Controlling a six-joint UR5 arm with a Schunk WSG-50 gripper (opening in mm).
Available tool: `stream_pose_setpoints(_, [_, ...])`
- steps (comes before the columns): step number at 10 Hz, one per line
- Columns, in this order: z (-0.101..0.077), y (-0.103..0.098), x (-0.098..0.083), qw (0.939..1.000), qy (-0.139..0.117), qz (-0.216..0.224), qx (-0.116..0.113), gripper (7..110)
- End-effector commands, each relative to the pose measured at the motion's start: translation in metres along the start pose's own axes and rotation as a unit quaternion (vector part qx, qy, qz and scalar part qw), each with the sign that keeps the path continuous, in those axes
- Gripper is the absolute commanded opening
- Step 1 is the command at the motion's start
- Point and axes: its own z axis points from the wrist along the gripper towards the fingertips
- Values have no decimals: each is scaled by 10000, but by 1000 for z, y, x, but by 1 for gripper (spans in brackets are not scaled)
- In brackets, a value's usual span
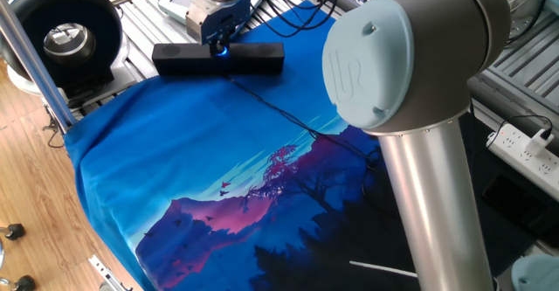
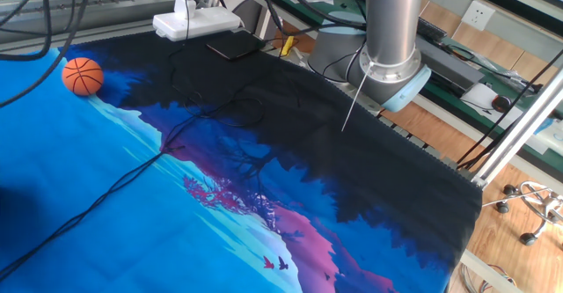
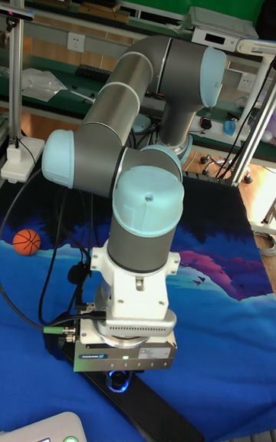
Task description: Turn the knob to increase the volume of the speaker
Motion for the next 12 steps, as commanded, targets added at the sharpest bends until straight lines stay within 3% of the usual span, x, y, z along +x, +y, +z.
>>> stream_pose_setpoints(1, [-4, 13, 10, 9992, 151, -315, -190, 22])
stream_pose_setpoints(2, [-6, 16, 12, 9985, 231, -438, -220, 22])
stream_pose_setpoints(3, [-8, 20, 13, 9974, 270, -590, -301, 44])
stream_pose_setpoints(4, [-9, 22, 13, 9964, 273, -711, -359, 44])
stream_pose_setpoints(5, [-10, 13, 10, 9952, 257, -912, -261, 66])
stream_pose_setpoints(6, [-13, 4, 6, 9946, 227, -1007, -139, 66])
stream_pose_setpoints(9, [-28, -6, 4, 9922, 281, -1215, -78, 66])
stream_pose_setpoints(11, [-24, 1, 8, 9835, 322, -1765, -225, 66])
stream_pose_setpoints(12, [-19, 10, 7, 9803, 268, -1927, -342, 44])
